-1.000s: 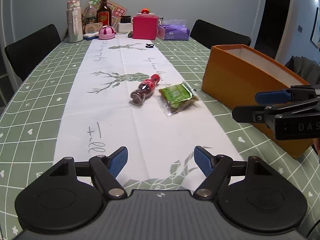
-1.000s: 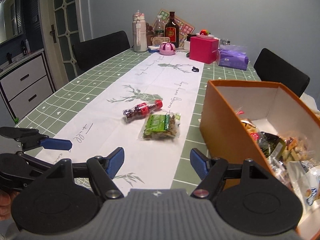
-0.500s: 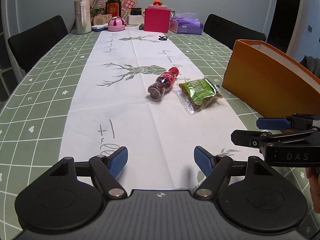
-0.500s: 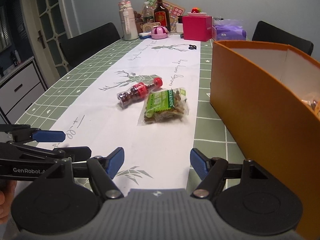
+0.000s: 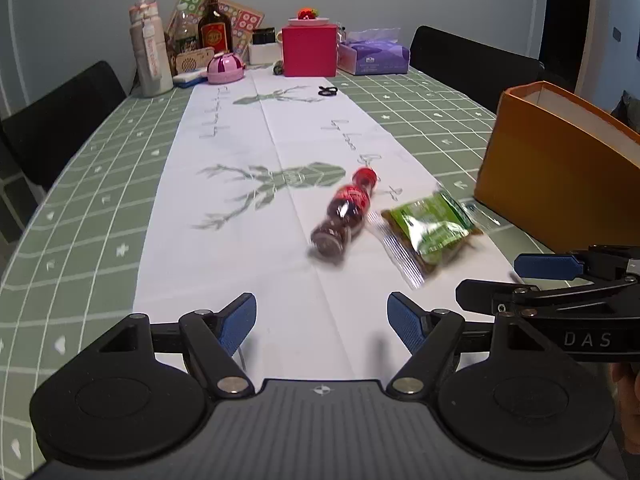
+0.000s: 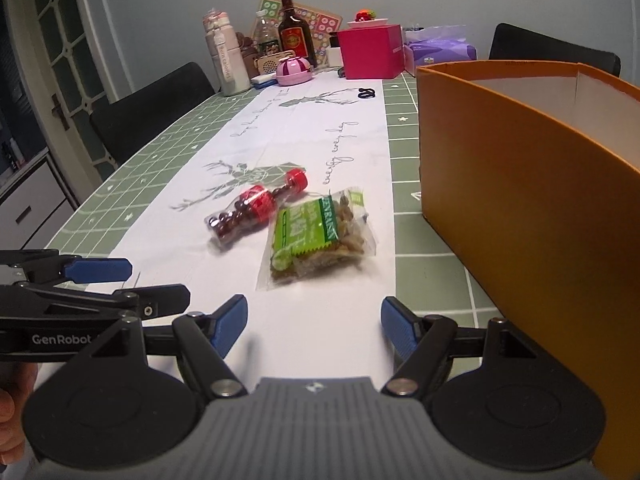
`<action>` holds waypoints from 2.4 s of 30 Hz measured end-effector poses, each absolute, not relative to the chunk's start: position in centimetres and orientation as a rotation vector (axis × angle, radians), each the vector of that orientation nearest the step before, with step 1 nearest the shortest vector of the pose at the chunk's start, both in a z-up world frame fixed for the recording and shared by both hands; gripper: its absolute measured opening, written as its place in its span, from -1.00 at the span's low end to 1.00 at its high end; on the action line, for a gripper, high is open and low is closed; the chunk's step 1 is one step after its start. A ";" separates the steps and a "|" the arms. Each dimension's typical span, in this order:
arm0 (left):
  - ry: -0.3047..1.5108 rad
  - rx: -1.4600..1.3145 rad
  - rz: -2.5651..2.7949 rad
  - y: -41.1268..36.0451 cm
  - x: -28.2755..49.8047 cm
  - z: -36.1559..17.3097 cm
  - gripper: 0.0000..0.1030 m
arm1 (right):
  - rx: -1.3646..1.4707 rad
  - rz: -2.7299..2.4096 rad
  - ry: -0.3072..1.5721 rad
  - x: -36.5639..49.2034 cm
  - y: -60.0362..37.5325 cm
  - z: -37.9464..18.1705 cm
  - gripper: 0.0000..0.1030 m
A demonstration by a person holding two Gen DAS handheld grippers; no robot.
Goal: Organize snacks
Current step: 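Move both grippers back to the bottle and raisin pack on the table, then grasp the red cola bottle with the left gripper while the right grasps the green raisin pack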
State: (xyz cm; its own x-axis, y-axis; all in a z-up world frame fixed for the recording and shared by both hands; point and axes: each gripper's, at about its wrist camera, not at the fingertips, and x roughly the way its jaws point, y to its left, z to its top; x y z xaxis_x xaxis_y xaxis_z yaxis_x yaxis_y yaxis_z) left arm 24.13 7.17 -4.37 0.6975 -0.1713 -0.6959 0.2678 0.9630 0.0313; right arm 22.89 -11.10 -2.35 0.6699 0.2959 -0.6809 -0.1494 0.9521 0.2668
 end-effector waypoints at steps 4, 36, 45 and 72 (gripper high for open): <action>0.755 0.155 -0.256 6.9 25.9 -4.4 0.70 | 0.205 0.240 0.789 24.2 -11.0 -2.3 0.40; 0.775 0.143 -0.379 7.1 25.0 -6.3 -0.38 | 0.250 0.256 0.777 24.4 -12.0 -3.0 -0.37; 0.789 0.094 -0.362 9.2 18.3 -5.9 -0.37 | 0.247 0.298 0.784 18.2 -13.4 -2.6 -0.37; 0.749 -0.080 -0.147 8.9 14.9 -6.4 0.83 | 0.204 0.205 0.744 13.0 -13.1 -2.8 0.65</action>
State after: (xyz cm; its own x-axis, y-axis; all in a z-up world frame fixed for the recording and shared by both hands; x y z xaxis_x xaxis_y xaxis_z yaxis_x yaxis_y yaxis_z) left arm 14.87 8.89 -6.37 0.7230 -0.1615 -0.6717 0.1047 0.9867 -0.1246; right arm 13.03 -13.14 -2.83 0.7174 0.2563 -0.6478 -0.1121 0.9602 0.2558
